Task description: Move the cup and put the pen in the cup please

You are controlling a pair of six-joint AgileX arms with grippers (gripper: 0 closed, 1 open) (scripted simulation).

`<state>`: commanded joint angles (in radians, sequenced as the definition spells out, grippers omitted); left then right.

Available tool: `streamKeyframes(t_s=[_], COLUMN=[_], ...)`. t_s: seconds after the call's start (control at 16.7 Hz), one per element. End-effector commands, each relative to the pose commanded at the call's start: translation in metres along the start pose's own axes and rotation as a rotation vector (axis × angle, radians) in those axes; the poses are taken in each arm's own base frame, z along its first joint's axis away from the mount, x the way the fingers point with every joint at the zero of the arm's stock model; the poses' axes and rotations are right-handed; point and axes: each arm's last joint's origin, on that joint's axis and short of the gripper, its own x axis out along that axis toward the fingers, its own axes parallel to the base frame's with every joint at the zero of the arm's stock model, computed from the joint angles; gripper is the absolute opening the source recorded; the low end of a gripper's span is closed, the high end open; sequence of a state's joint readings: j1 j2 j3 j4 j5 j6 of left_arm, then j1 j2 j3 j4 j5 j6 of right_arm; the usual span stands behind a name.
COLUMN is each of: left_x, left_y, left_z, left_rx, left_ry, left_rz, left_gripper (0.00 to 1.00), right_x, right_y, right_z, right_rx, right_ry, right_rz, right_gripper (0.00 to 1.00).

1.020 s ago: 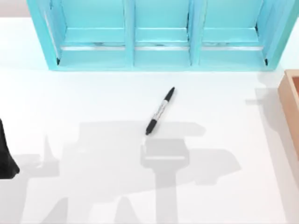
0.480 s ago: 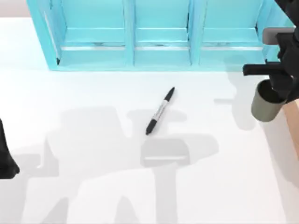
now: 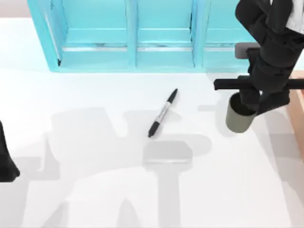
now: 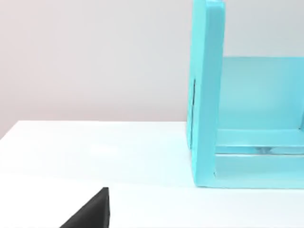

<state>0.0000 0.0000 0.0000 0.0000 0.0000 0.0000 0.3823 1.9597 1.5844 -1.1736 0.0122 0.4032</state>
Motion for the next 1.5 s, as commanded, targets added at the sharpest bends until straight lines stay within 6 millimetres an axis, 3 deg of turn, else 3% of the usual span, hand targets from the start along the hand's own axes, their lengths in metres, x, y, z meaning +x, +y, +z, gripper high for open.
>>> streamKeyframes(t_s=[0.18, 0.42, 0.66, 1.44, 1.5], left_x=[0.0, 0.0, 0.0, 0.0, 0.0], left_y=[0.0, 0.0, 0.0, 0.0, 0.0], left_z=[0.0, 0.0, 0.0, 0.0, 0.0], left_rx=[0.0, 0.0, 0.0, 0.0, 0.0], left_ry=[0.0, 0.0, 0.0, 0.0, 0.0], left_rz=[0.0, 0.0, 0.0, 0.0, 0.0], left_gripper=[1.0, 1.0, 1.0, 1.0, 1.0], right_x=[0.012, 0.043, 0.045, 0.045, 0.045], right_y=[0.002, 0.007, 0.007, 0.007, 0.007], right_z=[0.0, 0.0, -0.001, -0.001, -0.001], right_rx=[0.001, -0.003, -0.005, -0.005, -0.005], right_ry=[0.001, -0.001, -0.001, -0.001, -0.001], right_rz=[-0.001, -0.003, -0.004, -0.004, -0.004], right_gripper=[0.0, 0.0, 0.0, 0.98, 1.0])
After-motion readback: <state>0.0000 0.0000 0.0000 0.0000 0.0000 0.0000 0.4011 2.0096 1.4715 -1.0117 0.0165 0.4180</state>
